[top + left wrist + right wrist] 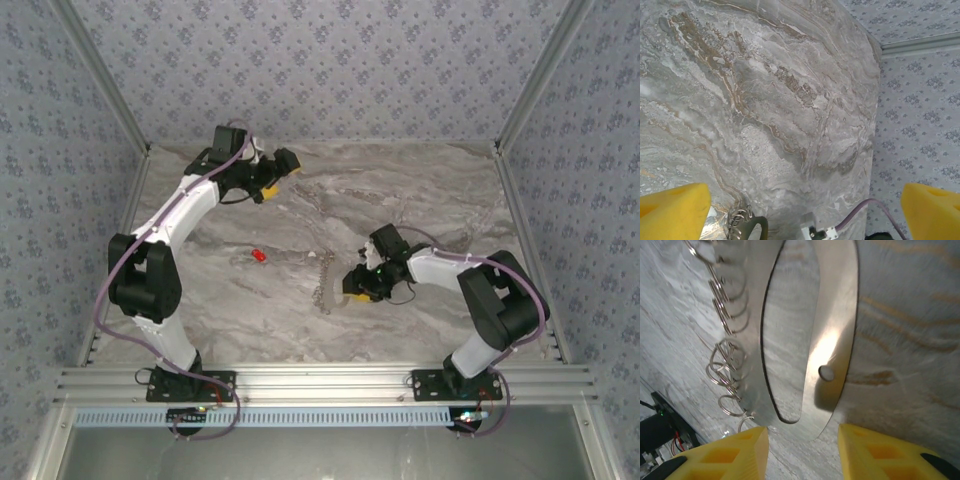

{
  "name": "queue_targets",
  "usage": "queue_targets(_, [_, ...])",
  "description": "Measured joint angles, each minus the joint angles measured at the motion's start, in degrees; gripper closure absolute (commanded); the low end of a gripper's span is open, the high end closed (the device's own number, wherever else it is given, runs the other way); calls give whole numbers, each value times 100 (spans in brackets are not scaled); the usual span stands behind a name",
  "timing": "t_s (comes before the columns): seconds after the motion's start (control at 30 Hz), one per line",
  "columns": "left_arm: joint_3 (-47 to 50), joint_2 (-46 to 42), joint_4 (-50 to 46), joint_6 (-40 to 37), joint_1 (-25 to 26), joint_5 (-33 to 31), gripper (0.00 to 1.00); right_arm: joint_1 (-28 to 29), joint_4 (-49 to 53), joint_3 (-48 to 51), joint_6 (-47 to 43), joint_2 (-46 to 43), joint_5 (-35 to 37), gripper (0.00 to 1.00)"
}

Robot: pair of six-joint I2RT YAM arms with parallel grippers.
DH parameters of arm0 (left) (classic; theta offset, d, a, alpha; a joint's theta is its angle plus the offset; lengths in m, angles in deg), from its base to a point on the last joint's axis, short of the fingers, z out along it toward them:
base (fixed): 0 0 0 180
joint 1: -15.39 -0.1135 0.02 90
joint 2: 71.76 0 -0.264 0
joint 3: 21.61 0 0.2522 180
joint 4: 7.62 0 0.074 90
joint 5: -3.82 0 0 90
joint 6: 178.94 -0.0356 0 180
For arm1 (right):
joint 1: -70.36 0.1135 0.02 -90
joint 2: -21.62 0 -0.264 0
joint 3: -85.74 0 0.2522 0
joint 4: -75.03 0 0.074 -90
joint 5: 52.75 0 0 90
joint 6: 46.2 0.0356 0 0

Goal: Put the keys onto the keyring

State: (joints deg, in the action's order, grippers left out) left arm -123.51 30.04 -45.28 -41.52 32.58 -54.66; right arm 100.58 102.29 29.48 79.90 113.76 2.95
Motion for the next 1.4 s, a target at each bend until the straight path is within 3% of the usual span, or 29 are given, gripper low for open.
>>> queue_targets(0.37, [-44, 0, -22, -2, 0, 2, 2, 448, -525, -68, 264, 273, -157, 59])
queue_targets(0.67, [-96, 0, -61, -26, -17, 4, 2, 732, -647, -1438, 254, 1290, -501, 59])
queue_targets(0.8, [-140, 0, -66, -48, -76, 22, 2, 501, -686, -1893, 186, 1292, -603, 59])
queue_targets(1.07, [-142, 0, -162, -142, -190, 46, 2, -638, -284, -2345, -247, 1250, -330, 59])
queue_targets(1.23, [-142, 0, -164, -179, -210, 68, 2, -643, 365, -3410, -1191, 1786, -105, 60])
queue_targets(1.4, [-142, -2, -164, -197, -210, 83, 2, -549, 918, -3768, -2098, 2118, 50, 61])
